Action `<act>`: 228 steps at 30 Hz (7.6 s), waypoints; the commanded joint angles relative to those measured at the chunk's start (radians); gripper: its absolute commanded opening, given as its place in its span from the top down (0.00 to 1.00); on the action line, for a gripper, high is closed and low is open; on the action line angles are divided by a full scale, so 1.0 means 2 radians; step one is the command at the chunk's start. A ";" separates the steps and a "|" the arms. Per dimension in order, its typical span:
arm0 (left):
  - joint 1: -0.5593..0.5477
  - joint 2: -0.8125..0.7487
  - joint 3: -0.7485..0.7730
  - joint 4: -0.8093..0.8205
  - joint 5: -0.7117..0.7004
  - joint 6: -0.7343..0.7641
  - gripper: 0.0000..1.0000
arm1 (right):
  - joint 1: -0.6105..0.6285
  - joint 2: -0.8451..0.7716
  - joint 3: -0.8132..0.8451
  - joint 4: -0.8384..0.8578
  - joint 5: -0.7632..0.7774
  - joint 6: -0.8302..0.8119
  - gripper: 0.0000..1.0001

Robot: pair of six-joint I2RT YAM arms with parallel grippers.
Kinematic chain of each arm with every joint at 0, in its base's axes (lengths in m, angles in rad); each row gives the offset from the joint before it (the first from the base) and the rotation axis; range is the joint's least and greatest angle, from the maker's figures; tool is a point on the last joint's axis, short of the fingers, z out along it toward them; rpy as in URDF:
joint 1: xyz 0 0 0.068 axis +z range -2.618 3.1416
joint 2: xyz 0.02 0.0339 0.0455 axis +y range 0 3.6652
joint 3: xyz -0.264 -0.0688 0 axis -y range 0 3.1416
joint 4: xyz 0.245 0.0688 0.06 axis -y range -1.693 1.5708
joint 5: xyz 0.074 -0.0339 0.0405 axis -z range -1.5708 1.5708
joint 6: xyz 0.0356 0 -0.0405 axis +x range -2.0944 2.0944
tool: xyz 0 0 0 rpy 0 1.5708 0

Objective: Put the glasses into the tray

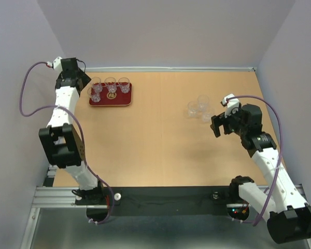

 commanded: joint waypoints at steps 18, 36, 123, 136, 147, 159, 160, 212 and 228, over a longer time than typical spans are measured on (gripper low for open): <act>-0.053 -0.269 -0.348 0.229 0.374 0.150 0.25 | -0.038 0.239 0.136 0.025 0.010 0.105 0.07; -0.110 -0.297 -0.375 0.217 0.385 0.177 0.25 | -0.060 0.434 0.256 0.022 0.056 0.120 0.47; -0.583 0.157 0.129 0.006 -0.101 -0.024 1.00 | 0.075 0.197 0.160 -0.043 0.072 0.120 0.96; -0.583 0.156 0.119 0.025 -0.077 -0.008 1.00 | 0.075 0.193 0.156 -0.043 0.047 0.120 0.86; -0.582 0.128 0.092 0.055 -0.072 -0.010 1.00 | 0.075 0.177 0.160 -0.043 0.047 0.121 0.59; -0.571 0.051 -0.019 0.093 -0.079 0.009 1.00 | 0.065 0.111 0.163 -0.050 0.104 0.065 0.19; -0.568 0.032 -0.028 0.095 -0.080 0.012 1.00 | 0.059 0.102 0.157 -0.050 0.098 0.056 0.19; -0.074 0.153 0.067 0.088 -0.030 0.160 1.00 | -0.063 0.059 0.013 0.026 -0.011 0.055 0.18; -0.074 0.165 0.079 0.088 -0.049 0.170 0.69 | -0.063 0.062 0.012 0.027 -0.013 0.054 0.18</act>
